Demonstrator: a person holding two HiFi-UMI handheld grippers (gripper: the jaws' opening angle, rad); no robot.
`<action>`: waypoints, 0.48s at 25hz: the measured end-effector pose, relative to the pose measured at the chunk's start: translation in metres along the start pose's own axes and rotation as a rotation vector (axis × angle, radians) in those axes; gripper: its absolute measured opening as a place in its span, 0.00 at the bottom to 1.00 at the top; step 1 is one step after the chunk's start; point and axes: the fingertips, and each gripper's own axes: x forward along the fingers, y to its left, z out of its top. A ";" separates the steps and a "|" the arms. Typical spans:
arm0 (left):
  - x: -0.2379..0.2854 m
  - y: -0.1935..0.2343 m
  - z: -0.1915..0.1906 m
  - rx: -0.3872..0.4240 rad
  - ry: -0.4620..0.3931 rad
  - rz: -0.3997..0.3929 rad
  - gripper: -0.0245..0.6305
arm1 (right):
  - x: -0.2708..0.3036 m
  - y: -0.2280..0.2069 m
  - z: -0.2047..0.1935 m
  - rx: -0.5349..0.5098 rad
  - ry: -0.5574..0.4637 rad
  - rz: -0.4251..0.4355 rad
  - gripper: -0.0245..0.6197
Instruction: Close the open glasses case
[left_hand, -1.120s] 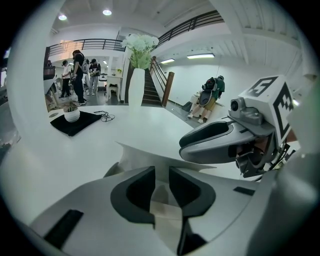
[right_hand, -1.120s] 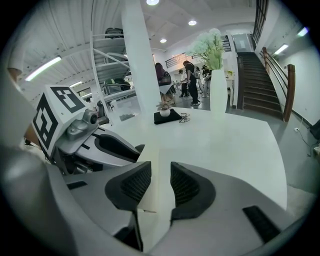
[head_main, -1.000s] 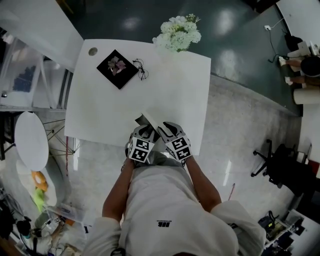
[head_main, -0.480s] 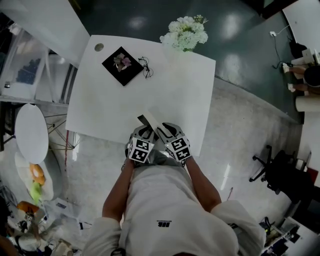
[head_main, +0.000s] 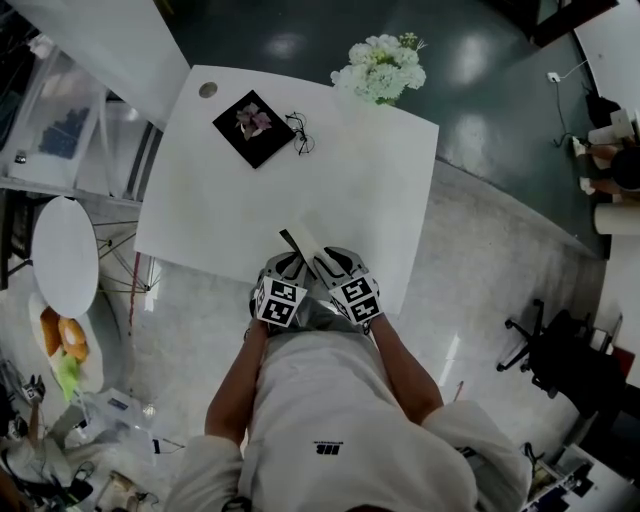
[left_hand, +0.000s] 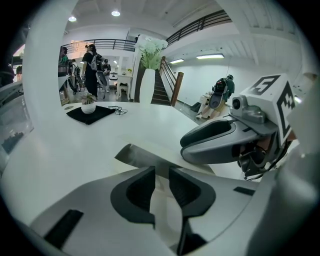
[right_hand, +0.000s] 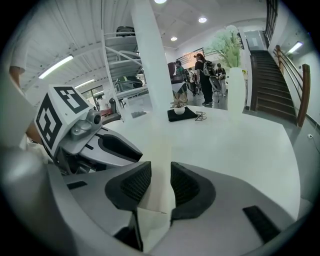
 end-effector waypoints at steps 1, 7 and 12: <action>-0.001 0.001 -0.001 -0.003 0.000 0.003 0.19 | 0.001 0.001 0.000 -0.002 -0.002 0.003 0.23; -0.003 0.004 -0.008 -0.022 0.005 0.018 0.19 | 0.003 0.006 -0.002 -0.012 0.007 0.015 0.23; -0.003 0.006 -0.015 -0.035 0.015 0.027 0.19 | 0.005 0.010 -0.003 -0.020 0.014 0.020 0.23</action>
